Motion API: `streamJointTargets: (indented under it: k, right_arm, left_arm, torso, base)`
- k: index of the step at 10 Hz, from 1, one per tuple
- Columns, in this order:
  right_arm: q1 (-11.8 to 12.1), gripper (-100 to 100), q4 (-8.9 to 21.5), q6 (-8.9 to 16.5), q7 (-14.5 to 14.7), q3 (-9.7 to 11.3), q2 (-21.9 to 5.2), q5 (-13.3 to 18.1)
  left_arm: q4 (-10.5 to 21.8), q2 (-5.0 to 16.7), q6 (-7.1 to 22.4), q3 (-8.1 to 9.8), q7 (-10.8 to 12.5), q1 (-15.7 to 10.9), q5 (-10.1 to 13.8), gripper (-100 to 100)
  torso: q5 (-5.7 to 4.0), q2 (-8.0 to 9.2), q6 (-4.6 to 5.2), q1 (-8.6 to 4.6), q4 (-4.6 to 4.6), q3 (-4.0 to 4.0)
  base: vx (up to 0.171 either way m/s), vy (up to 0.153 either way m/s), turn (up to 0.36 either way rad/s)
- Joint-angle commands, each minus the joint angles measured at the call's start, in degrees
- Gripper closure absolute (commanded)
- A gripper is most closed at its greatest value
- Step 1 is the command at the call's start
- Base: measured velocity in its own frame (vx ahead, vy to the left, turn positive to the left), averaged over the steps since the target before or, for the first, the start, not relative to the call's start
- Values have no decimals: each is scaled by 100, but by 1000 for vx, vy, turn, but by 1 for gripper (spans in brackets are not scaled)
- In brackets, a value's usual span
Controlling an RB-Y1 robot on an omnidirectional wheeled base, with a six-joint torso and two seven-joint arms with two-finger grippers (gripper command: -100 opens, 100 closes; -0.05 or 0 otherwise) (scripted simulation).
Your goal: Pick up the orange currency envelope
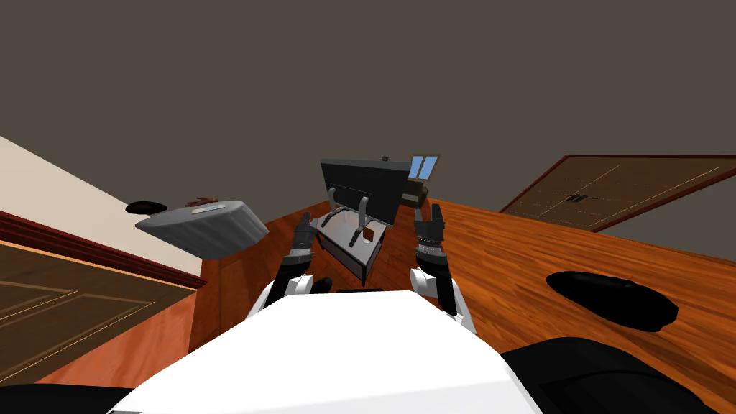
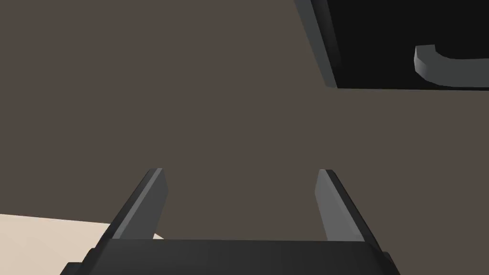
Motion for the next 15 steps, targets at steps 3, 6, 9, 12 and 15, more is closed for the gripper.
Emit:
streamJointTargets:
  k: [3,6,9,12,15]
  right_arm:
    - [0,0,0,0,0,1,1,0]
    - [0,0,0,0,0,2,2,0]
    - [-1,0,0,0,0,2,2,0]
    - [0,0,0,0,0,2,2,0]
    - [0,0,0,0,0,1,1,0]
  left_arm:
    - [126,447,434,36,-154,-43,147,-100]
    - [295,688,931,93,-356,-114,332,-100]
    - [443,806,1411,146,-527,-184,480,-100]
    - [526,856,1803,179,-621,-227,559,-100]
    - [709,944,2316,253,-824,-329,723,-100]
  torso:
    - [-12,0,2,-57,0,0]
    - [-21,-4,2,-95,-1,-2]
    - [-16,6,2,-72,1,3]
    - [-16,2,1,-67,0,1]
    - [-13,-1,-1,-49,0,-1]
  base:
    - [-13,-152,-65]
    - [8,-245,-78]
    - [0,-201,-71]
    - [4,-158,-37]
    - [17,-145,-66]
